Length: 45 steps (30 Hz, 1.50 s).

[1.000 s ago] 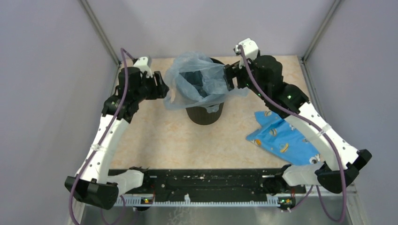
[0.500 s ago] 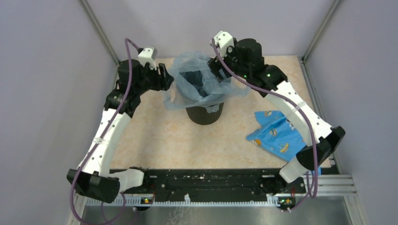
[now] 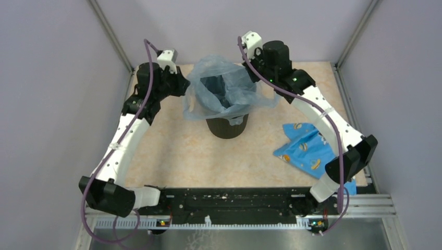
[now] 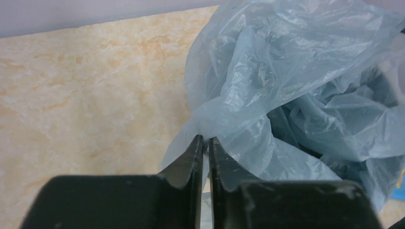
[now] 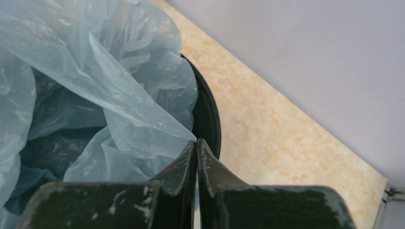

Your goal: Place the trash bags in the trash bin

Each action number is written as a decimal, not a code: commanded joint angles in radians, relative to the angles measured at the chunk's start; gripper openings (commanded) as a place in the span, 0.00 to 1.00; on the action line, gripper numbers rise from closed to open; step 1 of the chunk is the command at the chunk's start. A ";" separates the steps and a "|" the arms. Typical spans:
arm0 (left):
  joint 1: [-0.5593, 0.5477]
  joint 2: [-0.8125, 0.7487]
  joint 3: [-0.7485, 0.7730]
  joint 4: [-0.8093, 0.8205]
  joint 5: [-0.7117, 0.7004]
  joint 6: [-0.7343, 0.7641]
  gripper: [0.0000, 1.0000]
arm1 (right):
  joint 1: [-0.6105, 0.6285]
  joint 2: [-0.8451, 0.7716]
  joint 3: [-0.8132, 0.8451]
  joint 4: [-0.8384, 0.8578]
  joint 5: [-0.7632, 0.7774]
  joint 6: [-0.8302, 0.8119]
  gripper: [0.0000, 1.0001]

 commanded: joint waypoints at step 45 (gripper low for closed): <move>0.003 0.336 0.105 0.216 -0.155 -0.157 0.00 | -0.273 0.346 0.244 0.060 -0.276 0.580 0.00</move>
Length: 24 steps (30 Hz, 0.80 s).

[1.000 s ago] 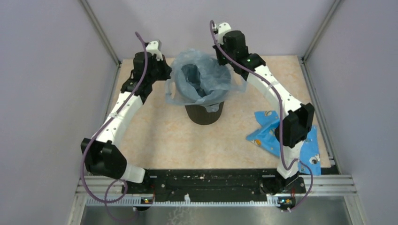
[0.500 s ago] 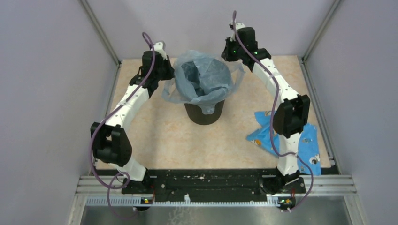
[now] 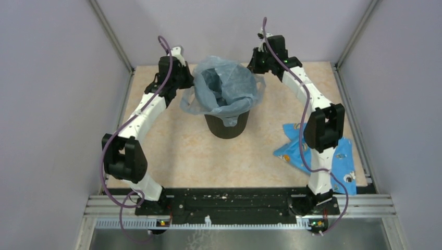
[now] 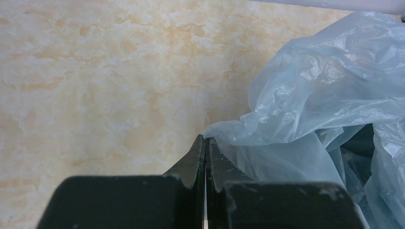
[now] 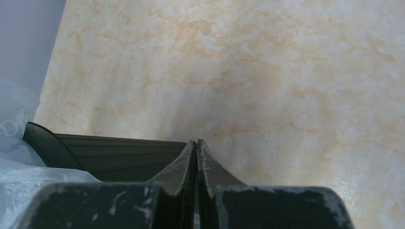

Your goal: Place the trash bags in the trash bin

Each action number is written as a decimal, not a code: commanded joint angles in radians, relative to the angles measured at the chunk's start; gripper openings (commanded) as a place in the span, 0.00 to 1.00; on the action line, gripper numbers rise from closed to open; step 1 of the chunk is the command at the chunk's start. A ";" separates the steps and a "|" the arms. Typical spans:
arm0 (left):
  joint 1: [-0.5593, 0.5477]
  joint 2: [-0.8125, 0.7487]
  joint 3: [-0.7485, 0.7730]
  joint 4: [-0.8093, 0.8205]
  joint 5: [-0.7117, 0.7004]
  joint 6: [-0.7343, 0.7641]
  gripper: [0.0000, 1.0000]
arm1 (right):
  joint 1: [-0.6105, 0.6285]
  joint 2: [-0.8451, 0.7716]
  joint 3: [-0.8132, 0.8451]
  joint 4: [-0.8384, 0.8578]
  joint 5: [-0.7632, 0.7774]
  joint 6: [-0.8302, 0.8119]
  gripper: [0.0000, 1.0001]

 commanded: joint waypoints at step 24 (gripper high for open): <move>0.000 0.128 0.174 0.106 0.250 0.002 0.00 | 0.078 -0.184 0.014 0.110 -0.306 -0.393 0.70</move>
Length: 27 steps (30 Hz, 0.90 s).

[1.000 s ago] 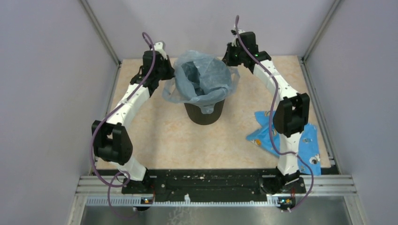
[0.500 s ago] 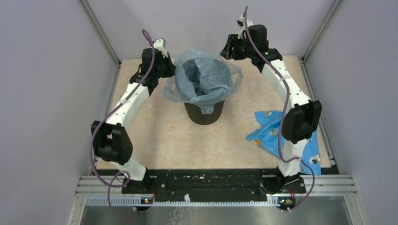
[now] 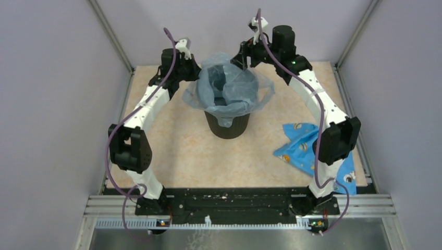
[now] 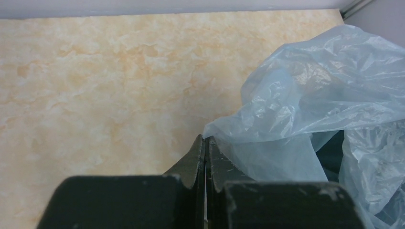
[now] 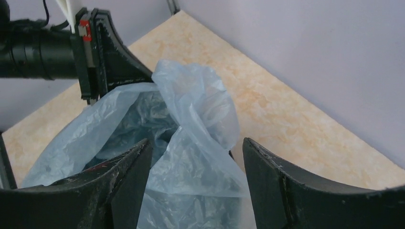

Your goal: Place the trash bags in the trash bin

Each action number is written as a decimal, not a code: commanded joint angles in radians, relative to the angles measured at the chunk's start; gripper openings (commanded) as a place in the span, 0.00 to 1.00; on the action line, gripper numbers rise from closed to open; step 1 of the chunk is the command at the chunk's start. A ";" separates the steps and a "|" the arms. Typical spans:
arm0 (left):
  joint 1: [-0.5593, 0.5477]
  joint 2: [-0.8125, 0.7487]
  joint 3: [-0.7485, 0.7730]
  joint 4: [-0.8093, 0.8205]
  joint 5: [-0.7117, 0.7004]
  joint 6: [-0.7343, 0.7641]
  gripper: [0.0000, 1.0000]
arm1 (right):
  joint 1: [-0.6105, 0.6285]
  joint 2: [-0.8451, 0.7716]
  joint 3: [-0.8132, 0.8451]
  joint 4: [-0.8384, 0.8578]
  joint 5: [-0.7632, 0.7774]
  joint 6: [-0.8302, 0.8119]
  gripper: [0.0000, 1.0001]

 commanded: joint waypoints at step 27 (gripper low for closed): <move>-0.004 0.029 -0.006 0.077 0.039 -0.051 0.00 | 0.025 0.342 0.429 -0.201 0.234 0.119 0.00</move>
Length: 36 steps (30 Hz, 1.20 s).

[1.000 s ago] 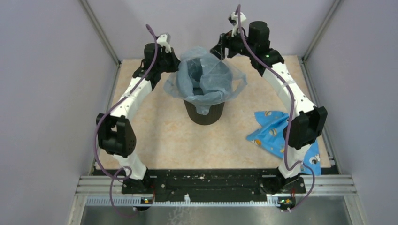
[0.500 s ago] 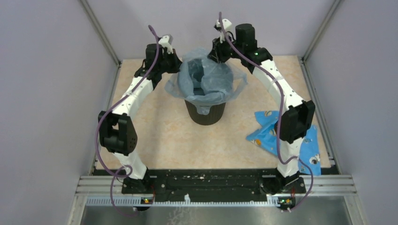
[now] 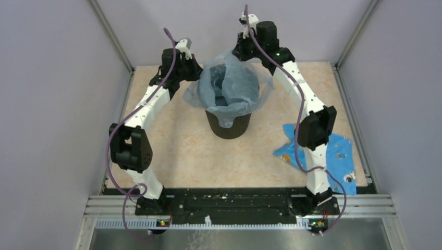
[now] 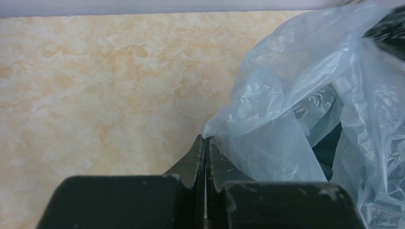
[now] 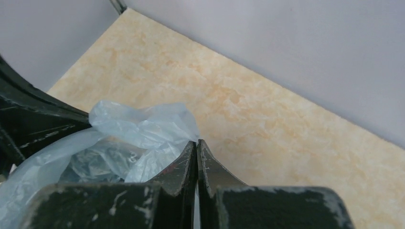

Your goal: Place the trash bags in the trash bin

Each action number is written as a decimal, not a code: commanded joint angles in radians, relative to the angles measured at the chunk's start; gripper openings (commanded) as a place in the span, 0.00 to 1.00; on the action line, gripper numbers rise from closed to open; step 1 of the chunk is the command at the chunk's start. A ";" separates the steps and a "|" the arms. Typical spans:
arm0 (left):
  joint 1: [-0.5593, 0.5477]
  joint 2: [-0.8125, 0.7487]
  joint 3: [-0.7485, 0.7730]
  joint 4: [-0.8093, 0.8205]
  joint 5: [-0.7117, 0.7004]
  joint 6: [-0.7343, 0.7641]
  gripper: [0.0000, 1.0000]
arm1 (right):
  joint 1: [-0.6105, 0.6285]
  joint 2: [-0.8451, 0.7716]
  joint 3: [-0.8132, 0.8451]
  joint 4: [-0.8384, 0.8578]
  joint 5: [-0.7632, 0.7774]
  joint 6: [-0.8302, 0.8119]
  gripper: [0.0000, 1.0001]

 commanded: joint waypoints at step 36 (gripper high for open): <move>0.077 -0.249 -0.058 -0.211 -0.249 -0.011 0.67 | -0.127 -0.336 -0.271 -0.192 0.107 0.277 0.83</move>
